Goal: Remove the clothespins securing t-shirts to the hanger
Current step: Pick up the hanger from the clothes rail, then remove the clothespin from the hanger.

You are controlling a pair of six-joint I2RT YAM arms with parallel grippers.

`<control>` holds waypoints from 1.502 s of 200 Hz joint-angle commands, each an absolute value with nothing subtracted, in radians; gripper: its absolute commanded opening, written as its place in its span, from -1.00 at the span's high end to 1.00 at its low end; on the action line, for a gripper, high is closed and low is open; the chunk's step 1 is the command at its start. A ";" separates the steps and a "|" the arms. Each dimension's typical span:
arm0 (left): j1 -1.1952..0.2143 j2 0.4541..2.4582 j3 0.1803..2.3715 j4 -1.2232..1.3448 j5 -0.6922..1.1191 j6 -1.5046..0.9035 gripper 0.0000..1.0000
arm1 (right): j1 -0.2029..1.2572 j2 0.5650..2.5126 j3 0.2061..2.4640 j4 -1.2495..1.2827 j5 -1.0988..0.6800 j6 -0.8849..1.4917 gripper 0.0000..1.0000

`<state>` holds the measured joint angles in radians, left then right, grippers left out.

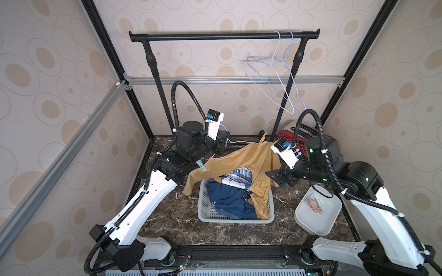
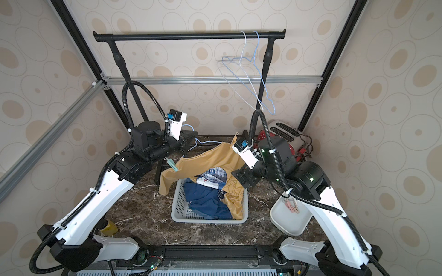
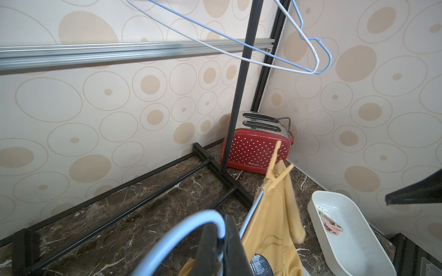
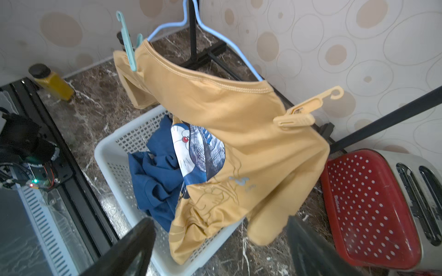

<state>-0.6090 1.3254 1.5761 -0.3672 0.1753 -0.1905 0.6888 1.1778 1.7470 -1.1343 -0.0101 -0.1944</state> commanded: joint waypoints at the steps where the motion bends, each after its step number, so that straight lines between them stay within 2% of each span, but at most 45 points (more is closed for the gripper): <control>1: -0.610 1.295 1.584 -0.309 0.198 -0.183 0.97 | 0.675 1.200 1.819 -1.319 0.021 -0.282 -0.80; 49: -0.610 1.286 1.610 -0.344 0.335 -0.110 1.00 | 0.642 1.218 1.938 -1.362 0.009 -0.456 -0.83; 70: -0.610 1.270 1.628 -0.404 0.435 -0.026 1.00 | 0.641 1.182 1.915 -1.330 0.020 -0.555 -0.83; 111: -0.611 1.183 1.536 -0.387 0.504 0.065 1.00 | 0.642 1.116 1.879 -1.345 0.051 -0.744 -0.83; 144: -0.615 1.144 1.487 -0.373 0.554 0.100 1.00 | 0.641 1.152 1.890 -1.416 0.005 -0.768 -0.82; 180: -0.617 1.103 1.428 -0.364 0.580 0.127 1.00 | 0.641 1.182 1.841 -1.379 0.020 -0.799 -0.82; 258: -0.618 1.085 1.385 -0.342 0.594 0.122 1.00 | 0.642 1.307 1.857 -1.372 -0.112 -0.768 -0.79; 300: -0.619 1.078 1.367 -0.331 0.595 0.110 1.00 | 0.642 1.323 1.827 -1.363 -0.139 -0.759 -0.64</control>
<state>-0.6140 1.0988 1.3647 -0.3775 0.5747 0.0990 0.6449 1.3140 1.8370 -1.3579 -0.0883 -0.7597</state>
